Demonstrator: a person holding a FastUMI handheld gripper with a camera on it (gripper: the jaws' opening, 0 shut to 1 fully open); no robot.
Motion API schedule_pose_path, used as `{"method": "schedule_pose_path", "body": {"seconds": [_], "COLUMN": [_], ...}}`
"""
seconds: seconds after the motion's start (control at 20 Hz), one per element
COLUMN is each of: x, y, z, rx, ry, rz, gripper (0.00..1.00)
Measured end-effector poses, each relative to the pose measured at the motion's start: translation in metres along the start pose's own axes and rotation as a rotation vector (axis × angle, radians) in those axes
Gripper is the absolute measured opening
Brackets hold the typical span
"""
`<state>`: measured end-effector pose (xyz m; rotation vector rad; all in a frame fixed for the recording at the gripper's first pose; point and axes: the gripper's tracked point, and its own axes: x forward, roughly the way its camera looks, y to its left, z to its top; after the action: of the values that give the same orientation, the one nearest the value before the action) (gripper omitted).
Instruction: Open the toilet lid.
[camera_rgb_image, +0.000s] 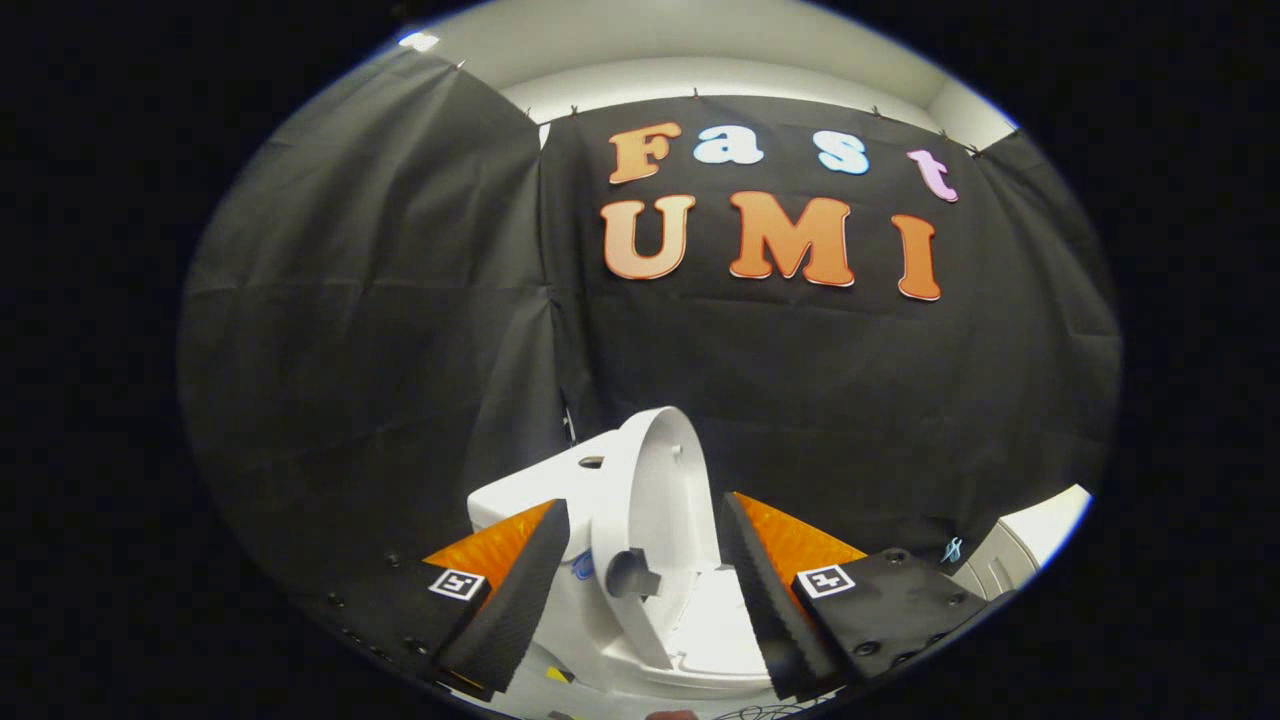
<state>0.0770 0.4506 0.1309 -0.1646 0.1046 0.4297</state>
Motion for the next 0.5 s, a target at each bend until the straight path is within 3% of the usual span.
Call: {"method": "schedule_pose_path", "body": {"seconds": [0.35,0.5], "x": [-0.073,-0.108], "y": [-0.126,-0.155], "z": [0.082,0.089], "rx": [-0.052,-0.008], "ry": [-0.119,-0.123], "rz": [-0.099,-0.082], "gripper": [0.97,0.97]}}
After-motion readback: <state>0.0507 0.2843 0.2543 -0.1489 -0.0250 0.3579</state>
